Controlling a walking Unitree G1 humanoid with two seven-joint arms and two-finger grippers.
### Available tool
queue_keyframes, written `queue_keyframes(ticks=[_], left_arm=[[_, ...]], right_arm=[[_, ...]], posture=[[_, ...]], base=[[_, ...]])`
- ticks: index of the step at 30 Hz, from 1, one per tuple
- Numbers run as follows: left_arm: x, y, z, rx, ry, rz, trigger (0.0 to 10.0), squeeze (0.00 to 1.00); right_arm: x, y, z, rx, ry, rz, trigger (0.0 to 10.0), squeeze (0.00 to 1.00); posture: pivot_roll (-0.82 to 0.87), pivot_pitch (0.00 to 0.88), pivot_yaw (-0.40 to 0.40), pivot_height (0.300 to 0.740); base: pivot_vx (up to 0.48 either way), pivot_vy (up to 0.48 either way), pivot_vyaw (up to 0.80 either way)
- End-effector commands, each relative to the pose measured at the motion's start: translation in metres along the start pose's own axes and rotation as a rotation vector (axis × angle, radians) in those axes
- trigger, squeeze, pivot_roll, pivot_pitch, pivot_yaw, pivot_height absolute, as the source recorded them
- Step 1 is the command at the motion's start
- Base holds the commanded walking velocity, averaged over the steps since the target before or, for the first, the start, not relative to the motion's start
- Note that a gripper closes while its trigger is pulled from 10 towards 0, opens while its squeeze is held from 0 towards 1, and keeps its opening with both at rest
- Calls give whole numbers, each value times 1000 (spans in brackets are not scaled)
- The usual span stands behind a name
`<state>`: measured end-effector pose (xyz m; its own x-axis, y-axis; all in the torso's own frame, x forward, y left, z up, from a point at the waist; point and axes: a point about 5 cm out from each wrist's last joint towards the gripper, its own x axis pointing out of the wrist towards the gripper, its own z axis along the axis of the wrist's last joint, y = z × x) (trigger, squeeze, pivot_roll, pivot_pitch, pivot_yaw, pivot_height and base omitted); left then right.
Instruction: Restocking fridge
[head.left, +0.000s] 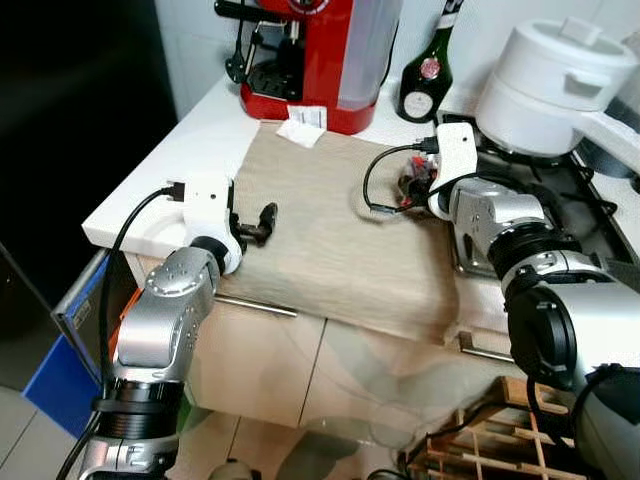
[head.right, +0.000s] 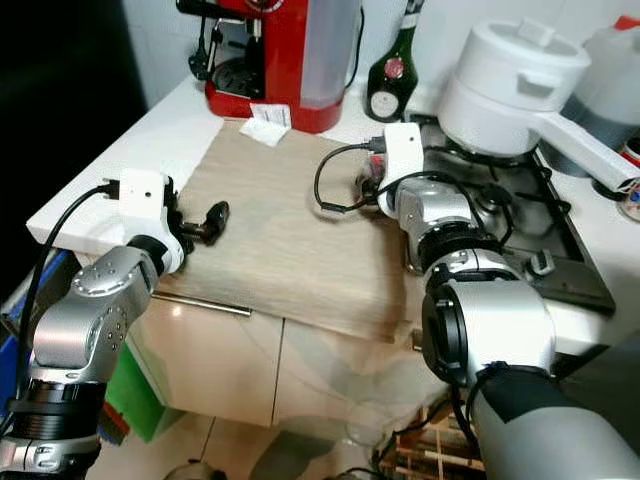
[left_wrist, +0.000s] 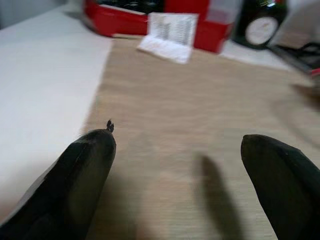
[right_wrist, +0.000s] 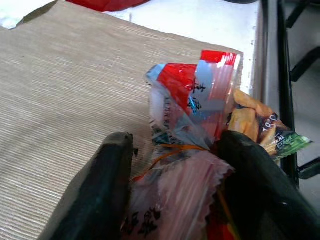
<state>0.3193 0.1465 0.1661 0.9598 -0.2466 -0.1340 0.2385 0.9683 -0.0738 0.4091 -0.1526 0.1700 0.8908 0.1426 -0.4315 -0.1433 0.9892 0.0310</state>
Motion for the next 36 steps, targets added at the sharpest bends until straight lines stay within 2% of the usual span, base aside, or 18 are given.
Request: queue_keyframes(ticks=[1,6,7,8,12,15,16,17,25,26,29,30,32,34,35,36], left_arm=[[2,-11,7,2,-14,-57,10000,0],[3,-13,6,19,1,-62,10000,0],[3,-13,6,25,1,-60,10000,0],[3,-13,6,30,-1,-60,10000,0],[3,-12,9,37,-21,-60,10000,0],[-2,-21,32,112,-206,-116,10000,0],[-2,-21,32,112,-206,-116,10000,0],[-6,-27,41,160,-290,-149,10000,0],[-14,-40,58,195,-435,-222,10000,0],[-16,-43,58,195,-451,-255,10000,0],[-19,-43,54,193,-444,-274,10000,0],[-19,-43,54,193,-444,-274,10000,0],[-20,-41,51,184,-434,-262,10000,0],[-20,-41,51,184,-432,-257,10000,0],[-20,-40,50,178,-427,-254,10000,0],[-20,-40,48,176,-423,-247,10000,0]], right_arm=[[2,-3,-33,67,110,-14,0,0],[2,-2,-16,92,23,-13,0,0],[1,-1,-8,78,-14,-7,0,0],[0,2,9,93,-86,18,0,0],[-2,5,24,97,-143,32,0,0],[-6,12,45,81,-239,52,0,0],[-6,12,45,81,-239,52,0,0],[-7,15,52,69,-269,53,0,0],[-12,18,70,50,-360,55,0,0],[-15,16,77,41,-400,41,0,8],[-22,9,91,-11,-489,-17,0,12],[-22,9,91,-11,-489,-17,0,12],[-29,2,101,-8,-584,-58,0,12],[-31,1,102,-9,-603,-65,0,12],[-33,-2,103,-13,-628,-85,0,67],[-36,-4,102,-13,-663,-104,0,67]], posture=[[97,0,-71,740],[106,0,-71,740],[112,0,-72,740],[113,0,-70,740],[112,0,-67,740],[107,0,-57,740],[107,0,-57,740],[105,0,-53,740],[101,0,-53,740],[102,0,-57,740],[102,0,-57,740],[102,0,-57,740],[104,0,-61,740],[104,0,-61,740],[104,0,-58,740],[101,0,-55,740]], base=[[0,0,0],[0,0,0],[0,0,0],[0,0,0],[0,0,0],[0,0,0],[0,0,0],[0,0,0],[0,0,0],[0,0,0],[0,0,0],[0,0,0],[0,0,0],[0,0,0],[0,0,0],[0,0,0]])
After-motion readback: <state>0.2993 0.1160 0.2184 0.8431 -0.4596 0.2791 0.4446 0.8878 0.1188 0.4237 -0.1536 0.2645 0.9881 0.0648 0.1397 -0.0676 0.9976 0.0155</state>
